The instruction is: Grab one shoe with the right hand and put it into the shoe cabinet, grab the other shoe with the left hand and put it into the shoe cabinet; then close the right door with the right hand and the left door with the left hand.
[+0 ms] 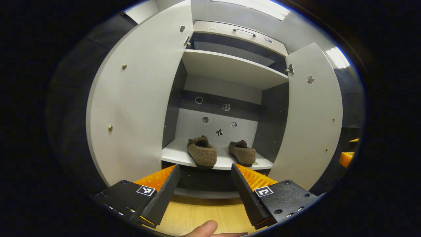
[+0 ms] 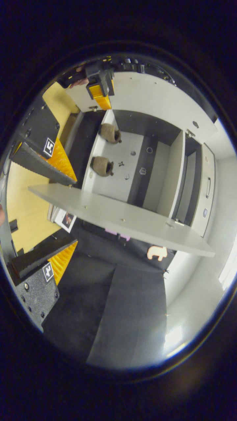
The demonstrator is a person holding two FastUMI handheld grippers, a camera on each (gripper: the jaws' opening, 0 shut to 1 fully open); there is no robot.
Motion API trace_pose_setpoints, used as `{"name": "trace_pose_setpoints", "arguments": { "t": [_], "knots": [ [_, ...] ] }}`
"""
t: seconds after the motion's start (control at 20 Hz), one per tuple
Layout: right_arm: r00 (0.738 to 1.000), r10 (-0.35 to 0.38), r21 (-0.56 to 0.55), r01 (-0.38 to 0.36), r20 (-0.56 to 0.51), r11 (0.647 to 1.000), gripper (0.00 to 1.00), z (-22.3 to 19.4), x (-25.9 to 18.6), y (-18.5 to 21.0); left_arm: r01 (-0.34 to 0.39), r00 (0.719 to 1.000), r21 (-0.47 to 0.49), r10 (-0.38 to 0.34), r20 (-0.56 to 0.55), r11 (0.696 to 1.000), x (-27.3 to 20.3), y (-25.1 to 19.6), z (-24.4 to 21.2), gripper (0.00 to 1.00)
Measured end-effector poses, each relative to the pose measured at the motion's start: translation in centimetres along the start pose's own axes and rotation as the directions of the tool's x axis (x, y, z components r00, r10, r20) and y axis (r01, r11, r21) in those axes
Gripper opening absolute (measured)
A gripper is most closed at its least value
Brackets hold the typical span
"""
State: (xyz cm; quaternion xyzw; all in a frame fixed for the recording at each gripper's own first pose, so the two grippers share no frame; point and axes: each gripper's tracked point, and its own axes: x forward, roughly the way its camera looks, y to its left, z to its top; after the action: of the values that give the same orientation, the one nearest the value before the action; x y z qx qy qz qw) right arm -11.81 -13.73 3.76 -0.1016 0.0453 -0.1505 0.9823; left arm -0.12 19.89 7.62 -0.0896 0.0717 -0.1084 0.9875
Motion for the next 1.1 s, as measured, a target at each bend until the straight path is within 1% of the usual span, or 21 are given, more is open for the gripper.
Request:
{"name": "trace_pose_setpoints", "arguments": {
  "t": [0.15,0.25,0.35,0.4,0.45,0.55,0.6,0.65,0.7,0.75,0.8,0.85,0.9,0.95,1.05,1.1],
  "knots": [
    [0.998,-0.068,-0.037,0.069,0.008,0.997,1.0,0.4,1.8,-3.4,-0.001,1.0,-0.004,0.001,-0.006,1.0,-0.1,-0.6,-0.2,0.94],
    [0.997,-0.066,-0.029,0.067,0.029,0.997,1.0,1.2,3.2,-3.6,-0.013,1.0,0.008,0.013,0.007,1.0,-0.5,-0.4,0.1,0.94],
    [0.998,-0.032,-0.033,0.033,0.048,0.999,1.0,1.8,4.3,-2.2,-0.044,0.999,0.019,0.043,0.021,0.999,-1.2,0.6,0.4,0.94],
    [0.998,0.006,-0.037,-0.004,0.063,0.999,1.0,2.2,4.5,-0.8,-0.059,0.998,0.025,0.058,0.021,0.998,-1.6,1.1,0.4,0.94],
    [0.995,0.062,-0.042,-0.059,0.079,0.997,1.0,2.6,4.5,1.2,-0.083,0.996,0.031,0.082,0.022,0.996,-2.0,1.8,0.4,0.93],
    [0.978,0.177,-0.094,-0.167,0.109,0.981,1.0,3.2,4.2,5.7,-0.128,0.992,0.029,0.127,0.02,0.991,-2.9,3.3,0.2,0.93],
    [0.978,0.17,-0.133,-0.153,0.124,0.979,1.0,3.6,3.9,6.5,-0.15,0.989,0.025,0.15,0.015,0.988,-3.2,4.0,0.0,0.94],
    [0.965,0.216,-0.154,-0.193,0.151,0.969,1.0,4.0,3.5,7.8,-0.169,0.986,0.02,0.169,0.007,0.985,-3.6,4.6,-0.2,0.93],
    [0.944,0.302,-0.14,-0.283,0.136,0.949,1.0,3.9,3.1,10.2,-0.185,0.983,0.013,0.185,0.003,0.983,-3.9,4.9,-0.4,0.94],
    [0.915,0.379,-0.107,-0.366,0.136,0.924,1.0,4.0,2.2,12.2,-0.194,0.981,0.006,0.194,-0.001,0.981,-4.1,5.1,-0.6,0.94],
    [0.893,0.429,-0.106,-0.417,0.138,0.903,1.0,4.1,1.7,13.5,-0.2,0.98,0.003,0.2,-0.008,0.98,-4.3,5.2,-0.8,0.94],
    [0.9,0.415,-0.134,-0.398,0.137,0.908,1.0,4.5,1.8,13.0,-0.206,0.978,0.008,0.206,-0.012,0.978,-4.3,5.3,-1.0,0.94],
    [0.919,0.366,-0.162,-0.343,0.148,0.926,1.0,4.6,2.1,11.7,-0.207,0.978,0.011,0.207,-0.015,0.978,-4.3,5.4,-1.1,0.94],
    [0.933,0.32,-0.164,-0.293,0.165,0.942,1.0,4.8,2.3,10.3,-0.204,0.979,0.011,0.204,-0.016,0.979,-4.3,5.0,-1.2,0.94],
    [0.958,0.225,-0.111,-0.207,0.176,0.972,1.0,4.0,2.0,6.7,-0.184,0.983,0.01,0.184,-0.024,0.983,-4.3,4.3,-1.6,0.93],
    [0.972,0.165,-0.083,-0.153,0.17,0.985,1.0,3.5,2.0,4.4,-0.172,0.984,0.019,0.173,-0.037,0.985,-4.2,3.9,-2.0,0.93]
  ]
}}
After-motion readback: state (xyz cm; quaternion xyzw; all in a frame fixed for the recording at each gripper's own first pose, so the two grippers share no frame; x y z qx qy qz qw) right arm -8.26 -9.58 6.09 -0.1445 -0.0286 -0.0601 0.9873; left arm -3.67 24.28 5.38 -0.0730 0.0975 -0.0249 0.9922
